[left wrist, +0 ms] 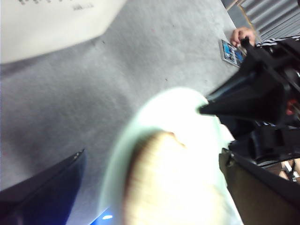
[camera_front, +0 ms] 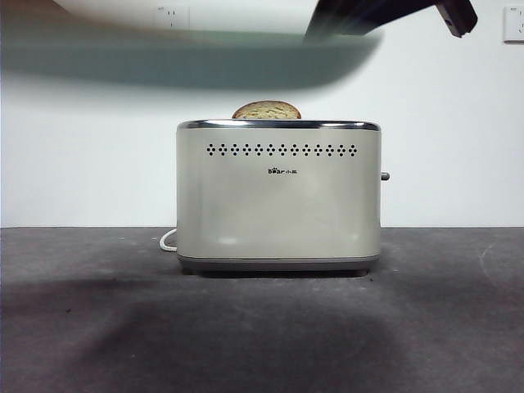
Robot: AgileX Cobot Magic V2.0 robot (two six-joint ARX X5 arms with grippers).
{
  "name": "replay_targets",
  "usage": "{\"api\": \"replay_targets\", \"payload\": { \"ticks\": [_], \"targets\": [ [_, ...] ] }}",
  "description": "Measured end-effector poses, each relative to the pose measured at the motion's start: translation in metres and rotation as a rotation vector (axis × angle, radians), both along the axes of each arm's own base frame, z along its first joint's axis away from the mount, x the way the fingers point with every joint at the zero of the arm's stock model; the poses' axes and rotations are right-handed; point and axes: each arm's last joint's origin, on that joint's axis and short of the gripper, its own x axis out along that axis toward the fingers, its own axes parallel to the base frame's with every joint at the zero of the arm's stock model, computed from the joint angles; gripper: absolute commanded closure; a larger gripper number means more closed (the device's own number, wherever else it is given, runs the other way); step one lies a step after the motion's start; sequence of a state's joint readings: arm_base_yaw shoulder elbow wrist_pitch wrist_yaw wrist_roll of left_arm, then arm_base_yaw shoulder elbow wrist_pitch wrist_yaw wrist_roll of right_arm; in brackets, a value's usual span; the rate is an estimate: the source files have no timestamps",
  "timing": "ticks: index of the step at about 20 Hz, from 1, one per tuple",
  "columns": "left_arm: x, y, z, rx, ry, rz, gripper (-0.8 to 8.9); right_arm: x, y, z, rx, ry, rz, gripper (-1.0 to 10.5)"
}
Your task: Take the bread from the toaster,put the bread on the plate,put the plate on the table
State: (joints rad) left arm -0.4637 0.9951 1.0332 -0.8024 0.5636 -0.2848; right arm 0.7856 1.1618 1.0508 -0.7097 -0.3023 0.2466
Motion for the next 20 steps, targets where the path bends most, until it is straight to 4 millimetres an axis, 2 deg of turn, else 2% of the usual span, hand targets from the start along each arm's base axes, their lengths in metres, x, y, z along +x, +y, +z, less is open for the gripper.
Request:
{"api": "replay_targets", "payload": {
  "ticks": [4,7,11,14,17,20],
  "targets": [
    [-0.002,0.001,0.016,-0.005,-0.056,-0.009,3.43,0.0,0.0,0.0,0.002,0.003,0.009,9.6],
    [-0.005,0.003,0.039,-0.027,-0.135,-0.015,3.43,0.0,0.0,0.0,0.0,0.002,0.003,9.6],
    [-0.017,0.009,0.074,-0.048,-0.247,-0.024,3.43,0.004,-0.005,-0.001,-0.007,0.01,-0.022,9.6],
    [-0.028,0.015,0.084,-0.014,-0.262,-0.054,3.58,0.006,-0.01,-0.003,-0.03,0.036,-0.047,9.6],
    [-0.037,0.022,0.083,0.079,-0.308,-0.027,5.54,0.01,-0.016,-0.004,-0.037,0.042,-0.083,9.6],
    [-0.047,0.03,0.086,0.168,-0.397,0.035,8.31,0.023,-0.031,-0.004,-0.035,0.049,-0.166,9.6]
  ]
}}
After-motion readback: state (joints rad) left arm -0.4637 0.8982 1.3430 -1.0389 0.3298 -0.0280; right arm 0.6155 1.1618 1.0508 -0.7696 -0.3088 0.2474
